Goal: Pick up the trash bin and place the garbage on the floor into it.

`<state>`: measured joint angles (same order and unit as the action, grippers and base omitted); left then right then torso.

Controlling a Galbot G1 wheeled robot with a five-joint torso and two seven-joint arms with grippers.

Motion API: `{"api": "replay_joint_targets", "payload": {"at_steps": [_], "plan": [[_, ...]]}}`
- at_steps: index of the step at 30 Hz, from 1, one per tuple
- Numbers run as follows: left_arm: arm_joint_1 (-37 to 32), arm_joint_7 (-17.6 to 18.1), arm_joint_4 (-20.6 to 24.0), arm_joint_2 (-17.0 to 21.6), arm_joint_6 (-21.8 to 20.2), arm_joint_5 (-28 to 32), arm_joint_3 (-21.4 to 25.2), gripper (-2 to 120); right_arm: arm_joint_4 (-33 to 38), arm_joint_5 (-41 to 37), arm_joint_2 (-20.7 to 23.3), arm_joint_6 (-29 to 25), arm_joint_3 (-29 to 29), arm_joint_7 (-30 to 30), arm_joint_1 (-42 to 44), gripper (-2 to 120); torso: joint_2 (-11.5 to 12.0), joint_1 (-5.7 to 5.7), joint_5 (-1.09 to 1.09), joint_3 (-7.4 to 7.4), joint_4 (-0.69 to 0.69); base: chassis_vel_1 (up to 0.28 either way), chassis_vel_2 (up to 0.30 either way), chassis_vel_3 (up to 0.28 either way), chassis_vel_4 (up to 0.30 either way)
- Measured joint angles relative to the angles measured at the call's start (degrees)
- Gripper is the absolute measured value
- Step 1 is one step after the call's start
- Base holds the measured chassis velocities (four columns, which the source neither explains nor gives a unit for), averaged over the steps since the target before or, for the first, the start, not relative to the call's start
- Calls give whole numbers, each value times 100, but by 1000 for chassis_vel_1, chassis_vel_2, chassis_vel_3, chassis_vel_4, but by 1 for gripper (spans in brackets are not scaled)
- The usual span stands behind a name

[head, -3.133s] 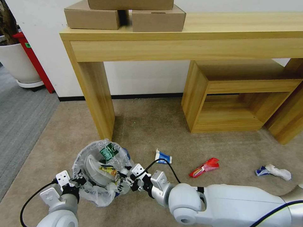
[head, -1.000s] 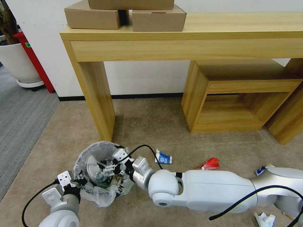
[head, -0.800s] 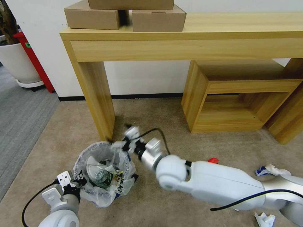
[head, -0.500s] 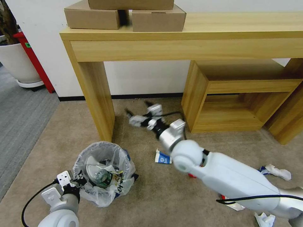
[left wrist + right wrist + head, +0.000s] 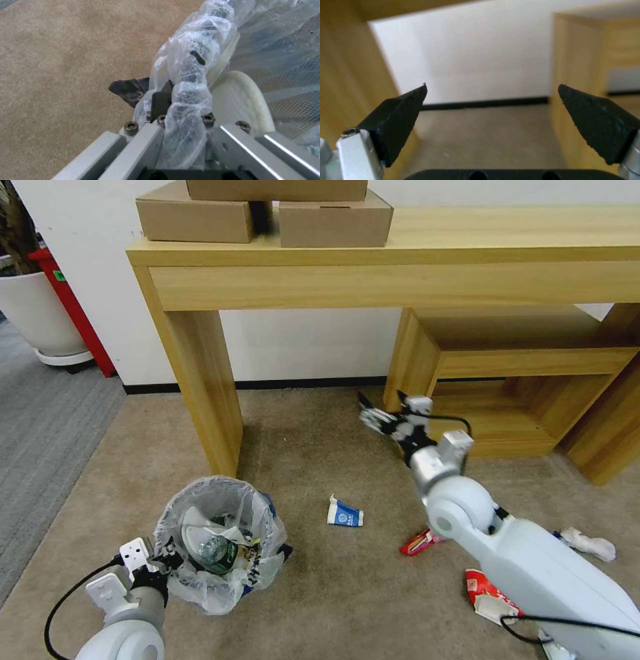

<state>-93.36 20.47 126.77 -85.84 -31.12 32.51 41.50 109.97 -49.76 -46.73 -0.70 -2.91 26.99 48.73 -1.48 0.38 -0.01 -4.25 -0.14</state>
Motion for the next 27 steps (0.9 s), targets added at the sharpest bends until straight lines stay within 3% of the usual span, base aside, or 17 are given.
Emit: {"api": "replay_joint_targets", "payload": {"at_steps": [9, 19, 27], "plan": [[38, -74, -16, 77, -141, 41, -10, 0, -2, 307, 64, 327, 532, 405, 803, 100, 0, 0, 1, 0, 1, 0, 0, 0, 0], [-84, -428, 87, 160, -309, -354, 110, 0, -35, 394, 11, 472, 764, 534, 1058, 100, 0, 0, 1, 0, 1, 0, 0, 0, 0], [-84, -413, 124, 199, -320, -201, 150, 0, -78, 582, 2, 435, 924, 484, 1204, 100, 0, 0, 1, 0, 1, 0, 0, 0, 0]]}}
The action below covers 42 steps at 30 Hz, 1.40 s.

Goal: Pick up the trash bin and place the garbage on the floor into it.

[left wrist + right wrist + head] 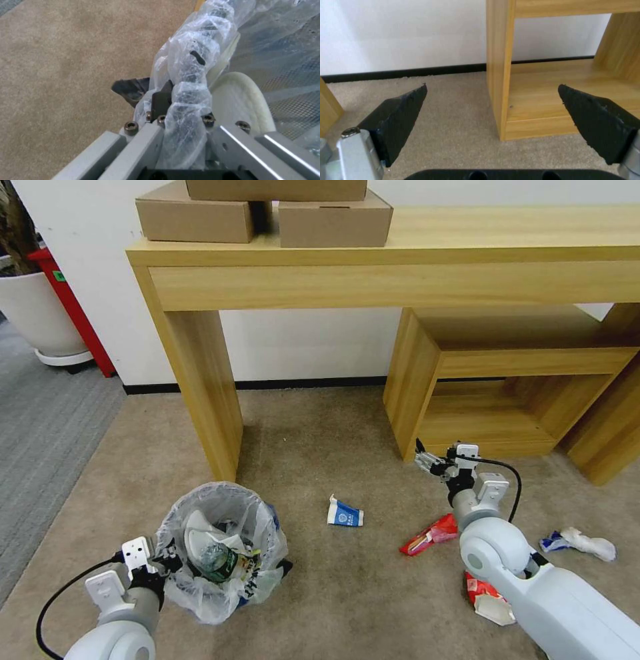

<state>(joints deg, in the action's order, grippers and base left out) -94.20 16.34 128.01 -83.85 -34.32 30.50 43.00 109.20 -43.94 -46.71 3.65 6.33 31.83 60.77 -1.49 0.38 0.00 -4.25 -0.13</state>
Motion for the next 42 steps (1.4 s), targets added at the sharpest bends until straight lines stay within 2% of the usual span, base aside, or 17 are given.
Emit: {"api": "replay_joint_targets", "payload": {"at_steps": [10, 26, 42], "plan": [[-5, 7, -14, 73, 198, 112, 43, 0, -14, 221, -145, -97, -10, -46, 37, 100, 0, 0, 0, 0, 0, 0, 0, 0, 0], [-22, 56, -65, 142, 200, 228, 131, 0, -67, 356, -244, -163, 7, -138, 111, 100, 0, 0, 0, 0, 1, 0, 0, 0, 0], [11, 80, -134, 139, 193, 293, 139, 0, -207, 492, -309, -368, -72, -240, 74, 100, 0, 1, 0, 0, -2, -65, -73, -70, -72]]}}
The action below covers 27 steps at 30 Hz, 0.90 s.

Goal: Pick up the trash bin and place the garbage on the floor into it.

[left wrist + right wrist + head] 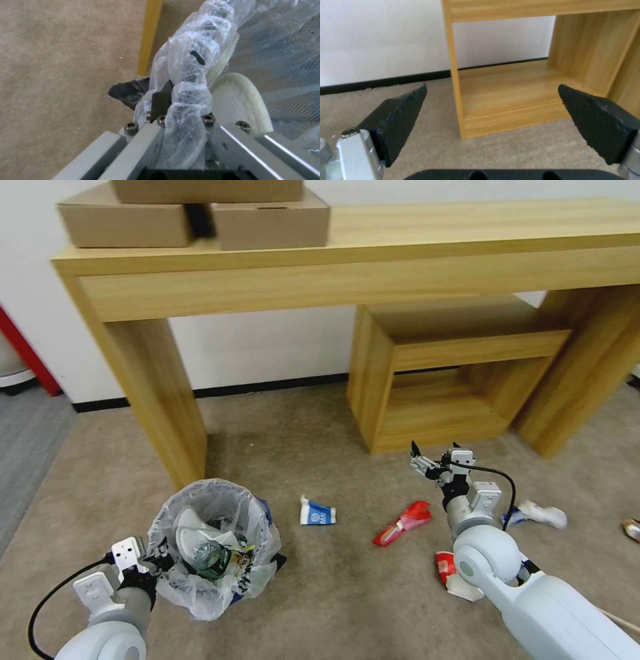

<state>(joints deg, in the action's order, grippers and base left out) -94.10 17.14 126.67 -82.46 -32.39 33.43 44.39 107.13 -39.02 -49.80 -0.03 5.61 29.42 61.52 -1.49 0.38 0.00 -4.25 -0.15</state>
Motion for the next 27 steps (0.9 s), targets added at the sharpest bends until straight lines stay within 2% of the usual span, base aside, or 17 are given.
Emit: {"api": "replay_joint_targets", "payload": {"at_steps": [5, 27], "plan": [[18, 38, -24, 3, 2, 27, 16, 0, -36, 49, -29, -87, -43, -36, -23, 100, 0, 0, 0, 0, 4, -7, -17, -21, -6], [-16, 110, 3, -20, 45, 54, 59, 0, 16, 182, -32, 5, -77, -76, 65, 98, 0, -1, -1, 0, 3, 0, 0, 0, 0]]}}
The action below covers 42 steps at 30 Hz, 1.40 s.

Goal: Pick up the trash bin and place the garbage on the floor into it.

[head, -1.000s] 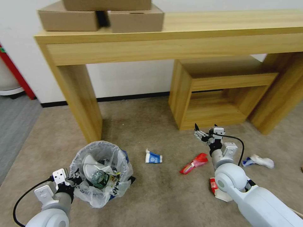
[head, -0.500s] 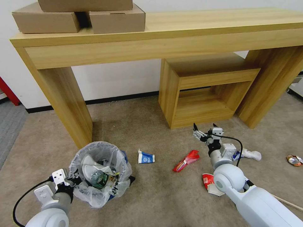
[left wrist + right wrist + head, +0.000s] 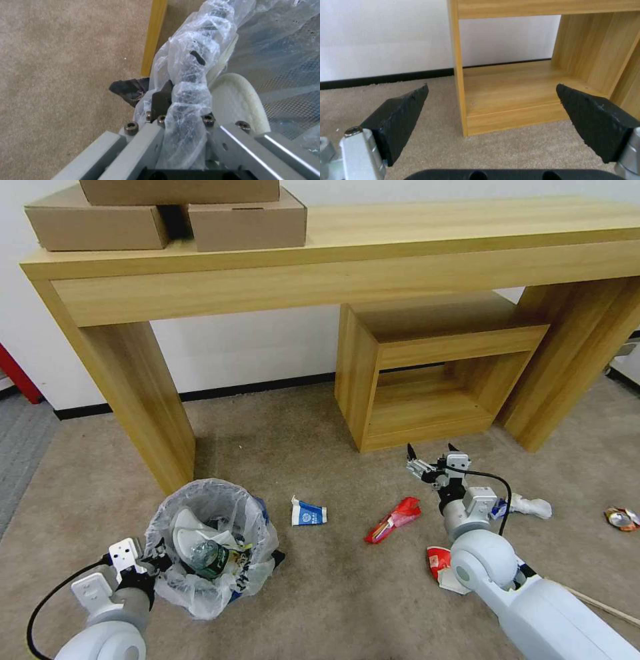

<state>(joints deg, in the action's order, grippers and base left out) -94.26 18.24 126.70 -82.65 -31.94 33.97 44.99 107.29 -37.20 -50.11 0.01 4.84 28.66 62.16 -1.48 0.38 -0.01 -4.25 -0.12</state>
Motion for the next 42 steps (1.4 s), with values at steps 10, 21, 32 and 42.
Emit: {"api": "replay_joint_targets", "payload": {"at_steps": [10, 21, 32, 42], "plan": [[-28, 6, 21, -8, 32, 5, 2, 0, 7, 59, 2, 15, -84, -2, -16, 98, 0, 0, 1, 0, -1, -62, 58, 56, -61], [5, 5, -38, -29, 73, -9, -24, 0, -16, 17, 9, -49, -251, -54, -106, 100, 0, 1, 0, -1, -1, -96, 84, 89, -81], [63, 0, -109, -120, 78, -88, -64, 0, 11, -2025, 357, 1778, -1942, -97, -1435, 100, 0, 0, -1, 0, 0, 0, 0, 0, 0], [123, -35, -251, -238, 176, -228, -127, 0, -701, -1784, 553, 2958, -3915, -1093, -3202, 100, 0, 0, 0, 0, 0, 0, 0, 0, 0]]}}
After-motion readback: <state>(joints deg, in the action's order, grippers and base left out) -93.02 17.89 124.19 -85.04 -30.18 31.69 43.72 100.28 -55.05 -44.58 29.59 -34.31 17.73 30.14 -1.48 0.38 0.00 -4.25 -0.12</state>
